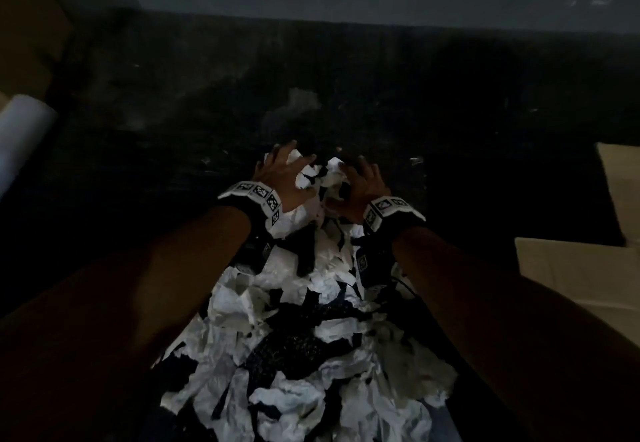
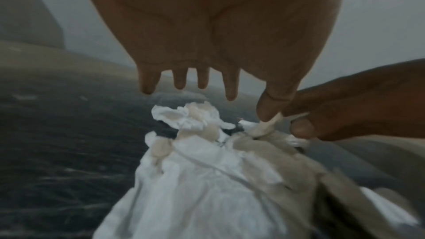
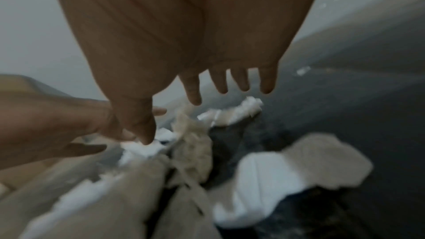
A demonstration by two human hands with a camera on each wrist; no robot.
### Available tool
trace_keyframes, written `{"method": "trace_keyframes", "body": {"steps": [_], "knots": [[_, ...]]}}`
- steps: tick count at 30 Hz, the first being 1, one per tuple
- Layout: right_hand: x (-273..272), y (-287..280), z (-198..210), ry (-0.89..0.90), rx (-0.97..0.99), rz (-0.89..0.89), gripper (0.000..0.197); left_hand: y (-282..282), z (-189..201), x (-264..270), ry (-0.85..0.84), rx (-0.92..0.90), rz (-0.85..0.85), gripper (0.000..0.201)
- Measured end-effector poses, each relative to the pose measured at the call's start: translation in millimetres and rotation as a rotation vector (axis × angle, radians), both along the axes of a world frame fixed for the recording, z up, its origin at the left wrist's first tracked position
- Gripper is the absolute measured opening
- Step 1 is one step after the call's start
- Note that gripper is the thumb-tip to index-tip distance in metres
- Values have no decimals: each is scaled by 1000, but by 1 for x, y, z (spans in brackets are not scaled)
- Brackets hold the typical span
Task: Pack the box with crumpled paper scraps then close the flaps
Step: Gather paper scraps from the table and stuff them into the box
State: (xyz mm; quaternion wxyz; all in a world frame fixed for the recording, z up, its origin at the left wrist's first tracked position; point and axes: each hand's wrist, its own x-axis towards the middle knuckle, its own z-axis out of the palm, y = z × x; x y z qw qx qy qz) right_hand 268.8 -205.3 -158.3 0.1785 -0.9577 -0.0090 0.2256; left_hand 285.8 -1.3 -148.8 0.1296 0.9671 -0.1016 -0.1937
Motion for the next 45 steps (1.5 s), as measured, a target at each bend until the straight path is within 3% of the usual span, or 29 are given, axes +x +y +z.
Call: {"method": "trace_keyframes", "body": {"steps": [3,8,9,12,14,16,18,19,23,26,27,29,33,38,42,45], "knots": [[-7,10,-8,108,26,48,91,-2,3,-2,107,-70,-81,57],[-58,25,-15,53,52,181,73,-1,15,-61,94,-265,-35,48],[-73,29,-14,20,68,204,68,0,15,-77,101,-303,-47,48],[-121,37,-5,-64,136,271,54,3,25,-124,128,-355,-153,72],[-148,36,5,-130,168,312,50,7,24,-146,93,-398,-184,69],[-166,32,17,-212,217,278,50,14,22,-162,-100,-455,-207,52],[-177,24,29,-250,211,170,52,24,19,-171,-324,-427,-147,51],[-180,18,32,-273,192,88,54,30,20,-174,-314,-353,-72,60],[-182,-14,31,-336,36,-249,76,58,17,-176,4,-46,243,93],[-181,-35,18,-36,127,-511,100,54,18,-184,217,-38,303,103],[-181,-35,10,51,156,-512,106,47,21,-188,248,-45,268,97],[-187,-25,6,108,113,-359,96,33,28,-199,263,-95,200,86],[-202,4,20,93,160,-176,96,26,25,-211,229,-191,174,94],[-237,11,53,-159,171,-105,85,38,52,-252,-62,-267,215,90],[-285,1,71,-188,199,-47,104,61,58,-315,-187,-398,179,87],[-332,-9,76,-73,77,15,126,68,62,-380,-98,-310,161,110]]}}
